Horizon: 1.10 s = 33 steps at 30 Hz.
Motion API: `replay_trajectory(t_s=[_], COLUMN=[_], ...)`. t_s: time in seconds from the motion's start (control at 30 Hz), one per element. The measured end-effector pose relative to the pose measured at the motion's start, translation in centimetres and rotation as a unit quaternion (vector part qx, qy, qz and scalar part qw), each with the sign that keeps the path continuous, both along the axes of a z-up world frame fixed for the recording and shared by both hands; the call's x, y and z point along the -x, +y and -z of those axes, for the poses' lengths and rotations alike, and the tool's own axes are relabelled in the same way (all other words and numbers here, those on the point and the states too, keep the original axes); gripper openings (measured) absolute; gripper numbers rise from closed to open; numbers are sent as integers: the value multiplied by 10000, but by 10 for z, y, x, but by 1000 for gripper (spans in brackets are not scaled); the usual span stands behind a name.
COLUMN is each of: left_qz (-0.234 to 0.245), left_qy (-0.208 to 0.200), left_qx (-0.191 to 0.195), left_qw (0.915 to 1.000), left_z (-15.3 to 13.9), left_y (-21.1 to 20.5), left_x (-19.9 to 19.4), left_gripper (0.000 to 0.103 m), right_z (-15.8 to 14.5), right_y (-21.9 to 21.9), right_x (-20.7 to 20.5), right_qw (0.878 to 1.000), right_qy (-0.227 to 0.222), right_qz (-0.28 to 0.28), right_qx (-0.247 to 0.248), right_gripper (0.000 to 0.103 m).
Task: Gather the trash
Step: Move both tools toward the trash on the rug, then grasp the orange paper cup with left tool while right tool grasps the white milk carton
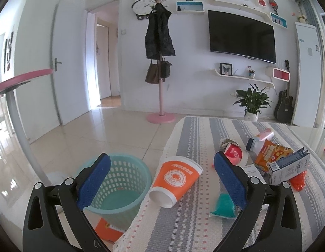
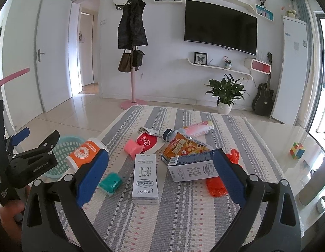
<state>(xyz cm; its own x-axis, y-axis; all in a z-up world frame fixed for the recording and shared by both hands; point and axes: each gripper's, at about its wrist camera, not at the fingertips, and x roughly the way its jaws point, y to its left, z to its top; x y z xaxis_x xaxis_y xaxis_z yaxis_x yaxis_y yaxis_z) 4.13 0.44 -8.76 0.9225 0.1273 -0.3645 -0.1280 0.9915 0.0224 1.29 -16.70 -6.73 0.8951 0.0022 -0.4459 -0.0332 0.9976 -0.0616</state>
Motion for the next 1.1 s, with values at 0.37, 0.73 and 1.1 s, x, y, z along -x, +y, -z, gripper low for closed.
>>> replay_trajectory(t_s=[0.37, 0.73, 1.1], left_qz=[179, 1143, 1537], left_qy=[433, 1801, 2809], left_qx=[443, 555, 640], left_qw=[9979, 9754, 9452], left_z=[0, 8, 65], left_y=[23, 45, 38], left_x=[-11, -89, -151], left_gripper=[96, 94, 94], right_z=[2, 36, 88], right_y=[1, 2, 17], right_x=[-3, -45, -99], right_qw=[9999, 9981, 9890], right_qy=[36, 563, 1418], right_qz=[11, -245, -93], right_qx=[93, 26, 421], right_gripper=[92, 92, 92])
